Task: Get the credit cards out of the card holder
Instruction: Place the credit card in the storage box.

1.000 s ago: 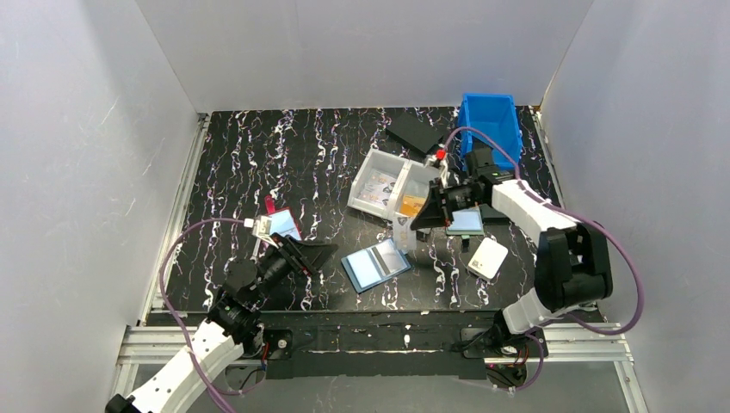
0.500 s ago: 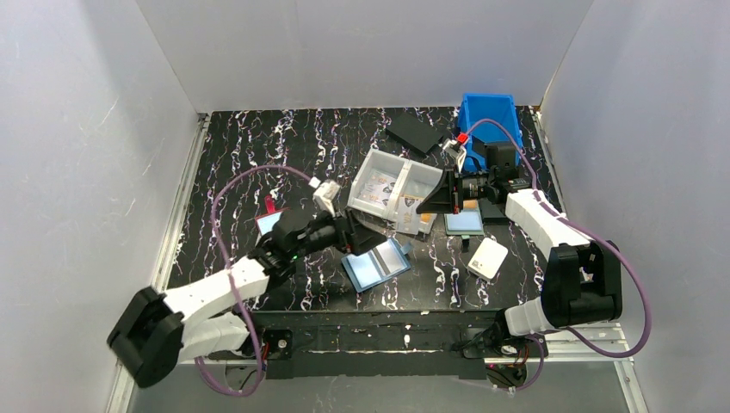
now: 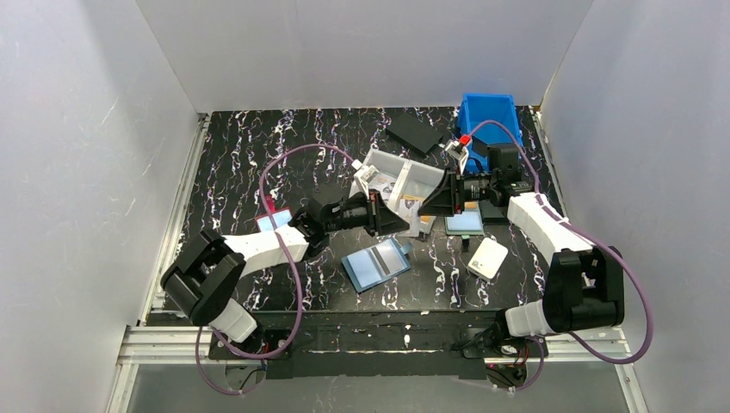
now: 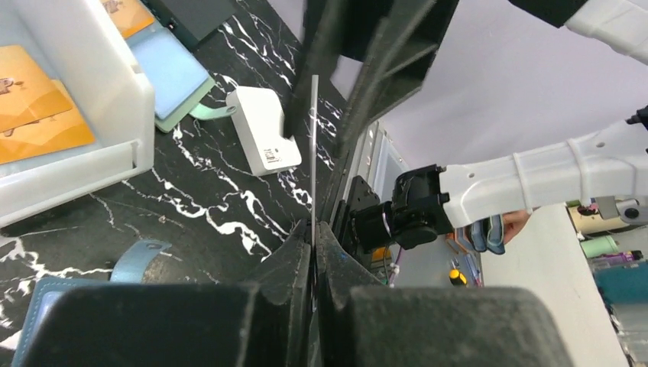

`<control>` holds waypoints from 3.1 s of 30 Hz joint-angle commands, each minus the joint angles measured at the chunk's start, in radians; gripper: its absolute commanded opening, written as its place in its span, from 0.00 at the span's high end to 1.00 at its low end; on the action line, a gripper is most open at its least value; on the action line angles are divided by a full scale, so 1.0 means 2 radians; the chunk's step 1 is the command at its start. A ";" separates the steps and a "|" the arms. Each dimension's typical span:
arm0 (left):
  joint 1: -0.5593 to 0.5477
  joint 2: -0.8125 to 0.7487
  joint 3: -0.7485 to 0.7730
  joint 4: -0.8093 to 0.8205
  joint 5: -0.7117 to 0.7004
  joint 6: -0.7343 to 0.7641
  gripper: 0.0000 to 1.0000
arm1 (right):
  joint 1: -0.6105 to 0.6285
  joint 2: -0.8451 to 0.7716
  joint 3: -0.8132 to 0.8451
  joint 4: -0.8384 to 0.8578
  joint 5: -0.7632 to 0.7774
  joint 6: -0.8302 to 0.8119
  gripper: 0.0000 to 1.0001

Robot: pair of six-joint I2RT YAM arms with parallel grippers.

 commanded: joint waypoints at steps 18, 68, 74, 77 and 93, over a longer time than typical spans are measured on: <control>0.075 0.194 0.645 -1.051 -0.170 0.731 1.00 | -0.094 -0.029 0.002 -0.096 0.128 -0.141 0.23; 0.038 0.343 0.760 -0.972 -0.240 0.926 1.00 | -0.129 -0.016 -0.011 -0.072 0.086 -0.120 0.22; 0.040 0.362 0.760 -0.965 -0.236 0.928 1.00 | -0.133 -0.017 -0.013 -0.069 0.082 -0.116 0.22; 0.041 0.367 0.758 -0.961 -0.235 0.928 1.00 | -0.134 -0.017 -0.014 -0.066 0.079 -0.113 0.22; 0.046 0.388 0.744 -0.944 -0.217 0.928 1.00 | -0.139 -0.018 -0.016 -0.061 0.073 -0.107 0.22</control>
